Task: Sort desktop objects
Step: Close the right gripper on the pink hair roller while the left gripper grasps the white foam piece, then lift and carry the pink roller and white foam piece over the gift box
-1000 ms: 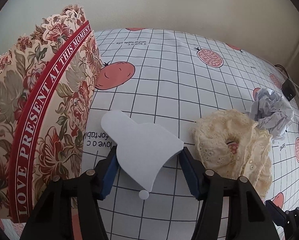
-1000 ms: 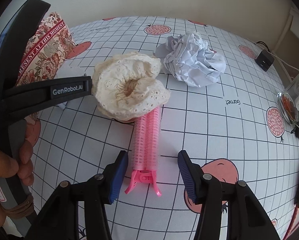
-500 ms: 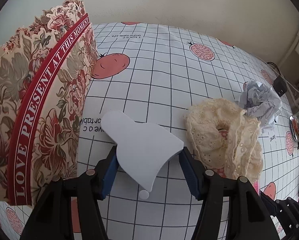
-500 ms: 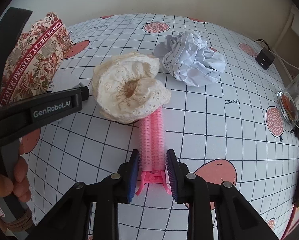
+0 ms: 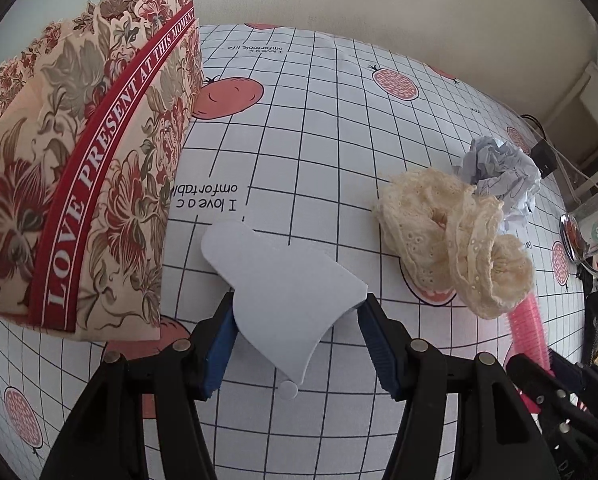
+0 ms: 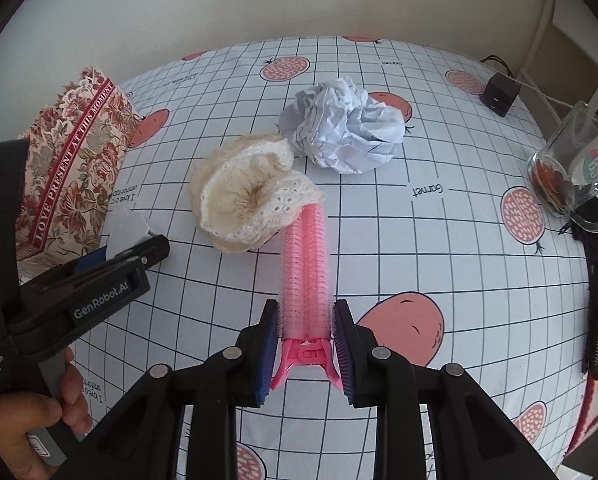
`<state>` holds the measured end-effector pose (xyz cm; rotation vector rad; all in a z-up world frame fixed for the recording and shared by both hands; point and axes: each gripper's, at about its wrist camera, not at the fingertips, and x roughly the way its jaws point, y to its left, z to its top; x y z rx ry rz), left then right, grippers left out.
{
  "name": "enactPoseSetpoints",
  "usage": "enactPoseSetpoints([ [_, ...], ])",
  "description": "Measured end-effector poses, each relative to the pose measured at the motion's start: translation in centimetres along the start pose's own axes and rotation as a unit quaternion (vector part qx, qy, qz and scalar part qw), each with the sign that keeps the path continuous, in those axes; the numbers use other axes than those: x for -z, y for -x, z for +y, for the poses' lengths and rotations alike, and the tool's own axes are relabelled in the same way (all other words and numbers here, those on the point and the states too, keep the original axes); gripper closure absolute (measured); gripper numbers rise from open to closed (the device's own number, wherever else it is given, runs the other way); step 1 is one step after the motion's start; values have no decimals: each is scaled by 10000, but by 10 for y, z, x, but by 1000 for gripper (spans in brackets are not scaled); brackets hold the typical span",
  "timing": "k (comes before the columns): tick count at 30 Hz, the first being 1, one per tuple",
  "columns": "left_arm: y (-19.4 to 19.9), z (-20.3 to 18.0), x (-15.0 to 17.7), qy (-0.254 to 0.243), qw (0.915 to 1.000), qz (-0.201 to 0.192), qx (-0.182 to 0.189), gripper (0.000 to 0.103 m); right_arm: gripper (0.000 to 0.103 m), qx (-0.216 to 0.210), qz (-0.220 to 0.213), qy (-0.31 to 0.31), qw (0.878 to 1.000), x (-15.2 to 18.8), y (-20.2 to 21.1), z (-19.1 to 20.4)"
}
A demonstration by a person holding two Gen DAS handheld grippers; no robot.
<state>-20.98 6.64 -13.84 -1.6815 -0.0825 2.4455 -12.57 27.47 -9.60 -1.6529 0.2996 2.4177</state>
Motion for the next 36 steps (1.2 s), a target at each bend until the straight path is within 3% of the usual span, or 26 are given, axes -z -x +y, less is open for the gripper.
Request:
enactPoseSetpoints([
  [15,50,-1,7,-102,9985,-417,331,41,74,102,-495,149,9986,-15,58,6],
  [19,56,1,7,-125,9981,-482,370,41,74,383,-171,577,9975,-10,49,12],
  [27,61,5,12,-62,9980,-496,386,41,74,383,300,365,9981,33,21,-13],
  [32,67,4,14,-141,9974,-582,394,41,74,367,168,293,9988,43,39,-29],
  [36,69,0,16,-212,9971,-618,388,41,74,347,-133,264,9990,31,65,-35],
])
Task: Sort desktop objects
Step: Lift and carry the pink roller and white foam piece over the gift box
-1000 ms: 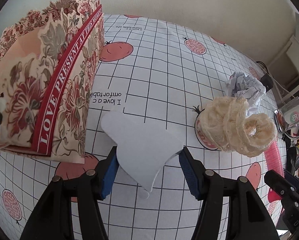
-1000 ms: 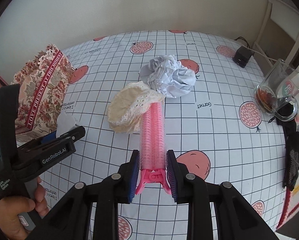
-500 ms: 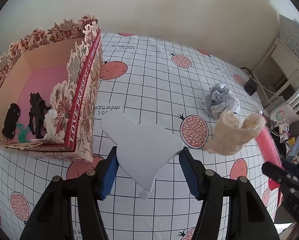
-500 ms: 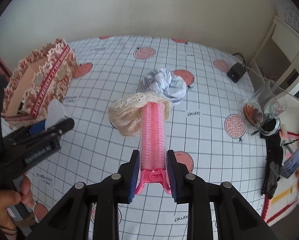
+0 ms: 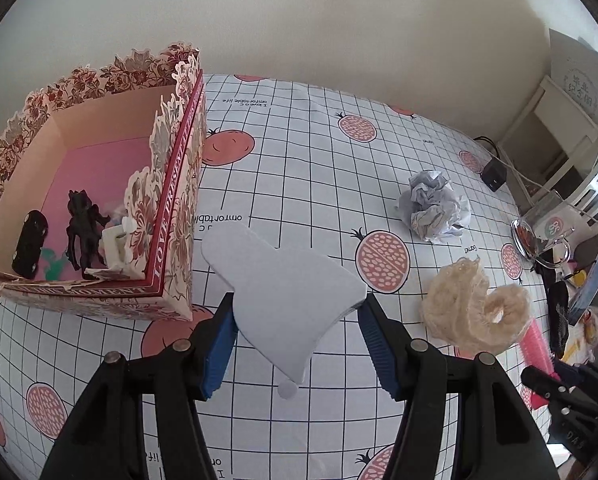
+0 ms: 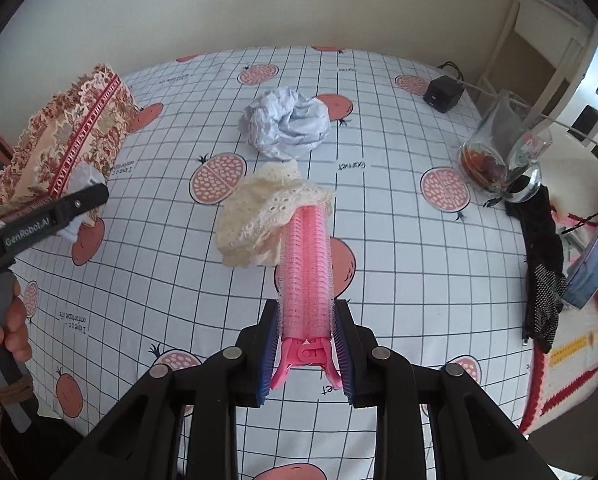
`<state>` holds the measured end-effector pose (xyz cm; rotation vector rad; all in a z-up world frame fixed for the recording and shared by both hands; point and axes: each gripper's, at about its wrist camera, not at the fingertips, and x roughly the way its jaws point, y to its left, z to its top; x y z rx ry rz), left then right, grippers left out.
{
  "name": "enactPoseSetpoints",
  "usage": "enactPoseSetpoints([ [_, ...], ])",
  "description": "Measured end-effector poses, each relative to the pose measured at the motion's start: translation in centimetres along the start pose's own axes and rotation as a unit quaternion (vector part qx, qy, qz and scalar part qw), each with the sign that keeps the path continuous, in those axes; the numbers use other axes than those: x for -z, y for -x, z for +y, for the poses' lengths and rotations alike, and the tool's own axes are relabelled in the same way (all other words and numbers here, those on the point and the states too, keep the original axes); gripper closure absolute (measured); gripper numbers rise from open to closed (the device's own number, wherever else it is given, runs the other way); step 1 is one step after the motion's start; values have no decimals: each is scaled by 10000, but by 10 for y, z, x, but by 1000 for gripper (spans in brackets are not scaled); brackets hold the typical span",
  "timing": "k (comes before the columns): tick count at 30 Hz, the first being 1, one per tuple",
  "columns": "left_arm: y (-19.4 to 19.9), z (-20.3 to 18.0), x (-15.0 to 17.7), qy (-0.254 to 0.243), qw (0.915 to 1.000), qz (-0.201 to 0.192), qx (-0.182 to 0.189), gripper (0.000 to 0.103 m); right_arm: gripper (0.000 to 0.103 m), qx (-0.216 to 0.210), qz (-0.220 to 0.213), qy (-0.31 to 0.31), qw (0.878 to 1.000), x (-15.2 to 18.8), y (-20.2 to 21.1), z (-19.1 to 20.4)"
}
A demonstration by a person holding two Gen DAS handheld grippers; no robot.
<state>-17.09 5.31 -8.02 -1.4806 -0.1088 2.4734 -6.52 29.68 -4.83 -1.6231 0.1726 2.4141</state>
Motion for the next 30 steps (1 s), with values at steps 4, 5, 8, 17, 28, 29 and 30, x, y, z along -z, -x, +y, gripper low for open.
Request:
enactPoseSetpoints([
  [4,3,-2,0,-65,10000,-49,-18,41,74,-5,-438,102,9990,-29,30,2],
  [5,3,-2,0,-62,10000,-64,-23,41,74,-7,-568,138,9983,-38,38,4],
  [8,4,0,0,-16,10000,-85,-19,41,74,-71,-870,211,9960,-63,57,14],
  [17,19,2,-5,111,9992,-389,71,41,74,-523,-1111,487,9912,-90,62,66],
  [28,59,3,-24,-138,9930,-1169,101,41,74,-764,-1363,727,9850,-110,72,109],
  [29,62,5,-26,-123,9922,-1235,94,41,74,-780,-1392,756,9843,-111,73,113],
  [30,66,8,-28,-102,9914,-1304,87,41,74,-799,-1421,784,9835,-113,75,116],
])
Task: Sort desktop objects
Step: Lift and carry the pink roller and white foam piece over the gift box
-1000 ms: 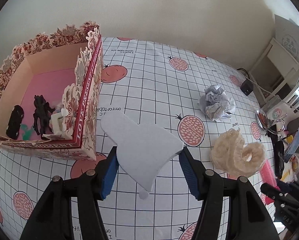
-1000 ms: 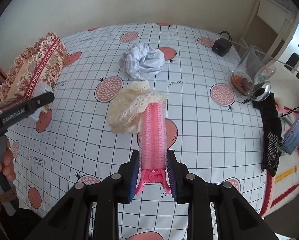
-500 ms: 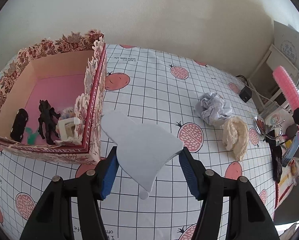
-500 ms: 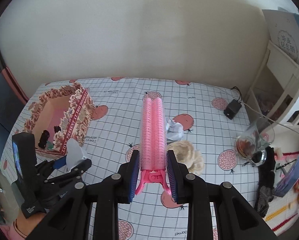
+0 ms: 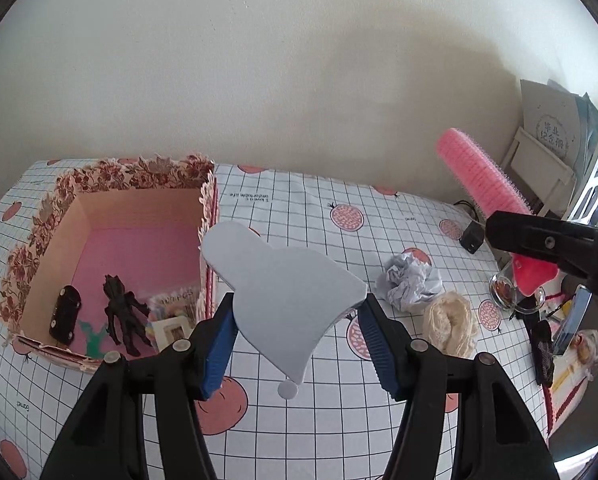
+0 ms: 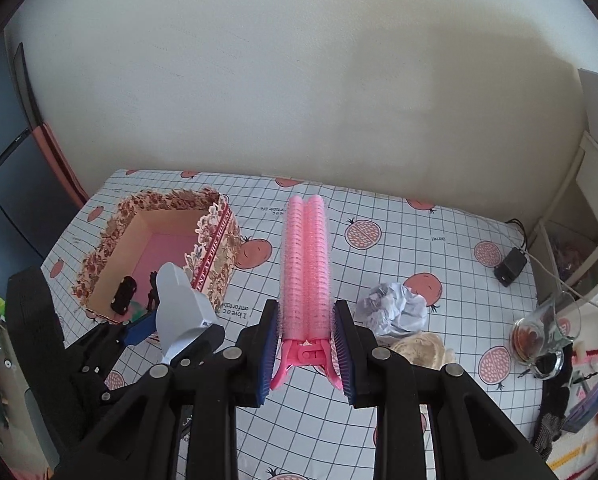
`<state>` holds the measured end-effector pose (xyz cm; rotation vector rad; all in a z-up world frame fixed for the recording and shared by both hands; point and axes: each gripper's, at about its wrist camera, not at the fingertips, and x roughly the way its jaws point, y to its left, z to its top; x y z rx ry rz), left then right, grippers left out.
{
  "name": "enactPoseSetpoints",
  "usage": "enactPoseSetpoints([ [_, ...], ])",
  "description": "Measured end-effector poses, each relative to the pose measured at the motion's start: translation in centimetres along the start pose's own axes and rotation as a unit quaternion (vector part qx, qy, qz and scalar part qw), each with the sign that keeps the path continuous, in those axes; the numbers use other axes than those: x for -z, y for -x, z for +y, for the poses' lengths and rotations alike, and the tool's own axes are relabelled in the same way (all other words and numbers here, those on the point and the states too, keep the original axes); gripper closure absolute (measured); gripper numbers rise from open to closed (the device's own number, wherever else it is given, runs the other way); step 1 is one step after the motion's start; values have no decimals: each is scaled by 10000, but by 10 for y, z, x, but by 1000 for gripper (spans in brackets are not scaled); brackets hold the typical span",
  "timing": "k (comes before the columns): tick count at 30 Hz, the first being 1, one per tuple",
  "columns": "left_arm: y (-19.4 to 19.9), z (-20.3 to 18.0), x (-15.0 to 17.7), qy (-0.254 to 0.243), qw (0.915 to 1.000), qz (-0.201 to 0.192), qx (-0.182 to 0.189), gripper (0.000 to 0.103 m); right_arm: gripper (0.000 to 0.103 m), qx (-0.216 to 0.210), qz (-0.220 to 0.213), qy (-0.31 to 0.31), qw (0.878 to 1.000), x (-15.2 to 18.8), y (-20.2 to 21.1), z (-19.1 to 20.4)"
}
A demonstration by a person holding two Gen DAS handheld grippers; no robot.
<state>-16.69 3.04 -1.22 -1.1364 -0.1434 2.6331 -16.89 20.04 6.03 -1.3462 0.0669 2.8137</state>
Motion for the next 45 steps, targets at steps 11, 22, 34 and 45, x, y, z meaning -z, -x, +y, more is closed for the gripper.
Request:
enactPoseSetpoints([
  [11,24,42,-18,598,9971,-477,25,41,74,-134,-107,336,9993,-23,-10,37],
  [22,39,95,-27,1357,9872,-827,-112,41,74,-358,-115,609,9974,-40,-25,79],
  [34,49,138,-25,1885,9766,-1012,-224,41,74,-565,-14,835,9949,-46,-45,116],
  [45,44,168,-17,2199,9699,-956,-418,41,74,-749,121,947,9926,-47,-63,139],
])
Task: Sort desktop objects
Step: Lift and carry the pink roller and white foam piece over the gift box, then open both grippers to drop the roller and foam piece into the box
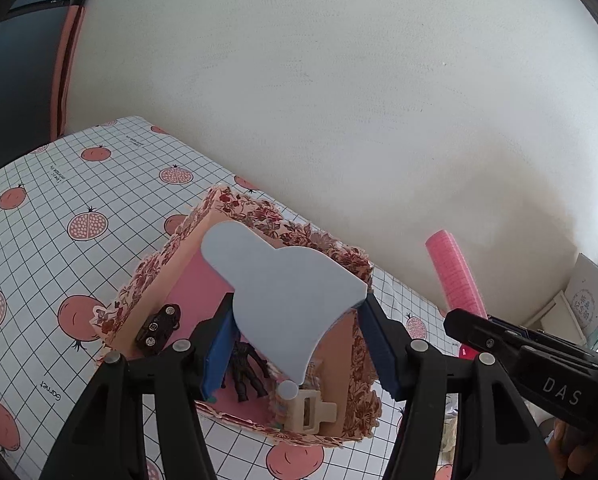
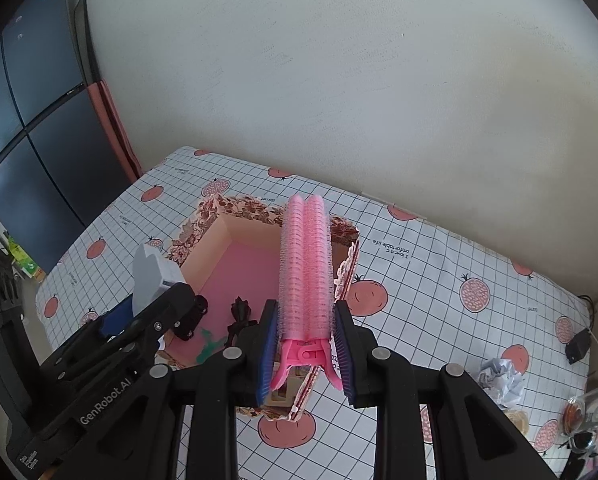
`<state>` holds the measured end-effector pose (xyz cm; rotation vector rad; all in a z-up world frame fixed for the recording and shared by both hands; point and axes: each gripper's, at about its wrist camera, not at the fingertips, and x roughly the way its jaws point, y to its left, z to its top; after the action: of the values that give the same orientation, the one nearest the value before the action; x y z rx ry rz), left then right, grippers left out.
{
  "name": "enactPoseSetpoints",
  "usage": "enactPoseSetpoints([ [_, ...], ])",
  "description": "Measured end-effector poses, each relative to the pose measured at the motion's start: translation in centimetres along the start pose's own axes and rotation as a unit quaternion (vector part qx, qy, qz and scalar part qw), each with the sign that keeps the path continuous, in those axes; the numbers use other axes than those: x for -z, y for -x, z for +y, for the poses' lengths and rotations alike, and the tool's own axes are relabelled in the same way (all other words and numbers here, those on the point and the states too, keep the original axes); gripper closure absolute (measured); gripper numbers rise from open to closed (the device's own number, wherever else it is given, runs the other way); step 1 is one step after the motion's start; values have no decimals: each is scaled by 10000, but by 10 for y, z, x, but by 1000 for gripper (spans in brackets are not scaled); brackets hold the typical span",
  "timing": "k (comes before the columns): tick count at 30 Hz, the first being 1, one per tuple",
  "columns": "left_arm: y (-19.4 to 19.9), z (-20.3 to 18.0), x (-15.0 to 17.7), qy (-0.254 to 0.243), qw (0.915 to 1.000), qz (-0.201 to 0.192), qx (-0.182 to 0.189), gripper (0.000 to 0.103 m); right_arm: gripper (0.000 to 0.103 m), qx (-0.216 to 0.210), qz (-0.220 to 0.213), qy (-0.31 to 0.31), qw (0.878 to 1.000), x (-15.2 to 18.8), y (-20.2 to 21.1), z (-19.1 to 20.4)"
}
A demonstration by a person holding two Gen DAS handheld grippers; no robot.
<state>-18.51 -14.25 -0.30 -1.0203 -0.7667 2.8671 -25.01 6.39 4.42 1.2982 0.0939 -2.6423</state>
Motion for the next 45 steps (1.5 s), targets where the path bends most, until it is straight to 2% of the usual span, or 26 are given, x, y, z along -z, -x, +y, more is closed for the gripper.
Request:
enactPoseSetpoints([
  [6,-7,24,0,260,9990,124,-350,41,74,-102,205,-4,9997,7,-22,8],
  [19,-27,52,3,696,9959,454,-367,41,74,-263,601,-28,9978,24,-59,19],
  [34,-50,58,12,758,9918,937,-429,41,73,-331,938,-123,9950,34,-84,17],
  [39,-52,54,13,651,9922,947,-476,41,73,-271,1011,-148,9944,35,-87,15],
  [43,-52,51,13,628,9925,965,-412,34,69,-237,1091,-230,9935,36,-90,11],
  [45,-52,50,13,592,9926,968,-432,33,67,-244,1098,-242,9934,36,-91,10],
])
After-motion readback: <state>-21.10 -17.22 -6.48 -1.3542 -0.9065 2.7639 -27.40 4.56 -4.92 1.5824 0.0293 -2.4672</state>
